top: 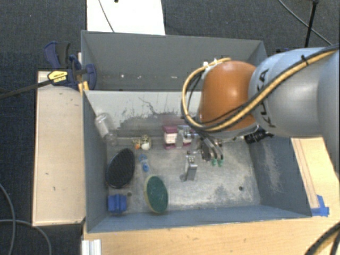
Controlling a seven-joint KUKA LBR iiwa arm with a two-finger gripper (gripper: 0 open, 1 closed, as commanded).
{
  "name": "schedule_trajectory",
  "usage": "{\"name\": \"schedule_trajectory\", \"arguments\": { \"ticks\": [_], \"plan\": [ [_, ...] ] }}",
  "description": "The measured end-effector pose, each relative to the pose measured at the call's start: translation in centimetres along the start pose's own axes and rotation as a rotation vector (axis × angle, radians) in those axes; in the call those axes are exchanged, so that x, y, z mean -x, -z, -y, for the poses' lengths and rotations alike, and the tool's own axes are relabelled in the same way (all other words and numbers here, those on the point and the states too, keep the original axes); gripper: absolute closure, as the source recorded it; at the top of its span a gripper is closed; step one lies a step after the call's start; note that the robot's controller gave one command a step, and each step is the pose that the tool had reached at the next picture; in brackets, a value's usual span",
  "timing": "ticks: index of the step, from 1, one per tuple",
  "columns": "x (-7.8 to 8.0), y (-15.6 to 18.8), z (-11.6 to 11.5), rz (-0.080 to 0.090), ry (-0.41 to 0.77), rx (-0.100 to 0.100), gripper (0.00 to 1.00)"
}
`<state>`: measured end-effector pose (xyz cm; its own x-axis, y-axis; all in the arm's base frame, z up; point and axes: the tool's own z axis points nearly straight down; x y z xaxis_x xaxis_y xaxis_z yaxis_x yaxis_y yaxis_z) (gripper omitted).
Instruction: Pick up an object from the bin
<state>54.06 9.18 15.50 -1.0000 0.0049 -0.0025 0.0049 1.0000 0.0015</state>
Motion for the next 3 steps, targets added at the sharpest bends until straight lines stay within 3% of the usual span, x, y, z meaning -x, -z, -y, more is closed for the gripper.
{"name": "schedule_trajectory", "arguments": {
  "ticks": [1, 2, 3],
  "plan": [
    [-5.0, -6.9, -8.1, 0.0, -0.275, 0.002, 0.0],
    [-4.9, -6.6, -7.9, -0.001, -0.28, 0.0, 1.0],
    [-5.0, -5.5, -12.7, 0.004, -0.269, -0.003, 1.0]
  ]
}}
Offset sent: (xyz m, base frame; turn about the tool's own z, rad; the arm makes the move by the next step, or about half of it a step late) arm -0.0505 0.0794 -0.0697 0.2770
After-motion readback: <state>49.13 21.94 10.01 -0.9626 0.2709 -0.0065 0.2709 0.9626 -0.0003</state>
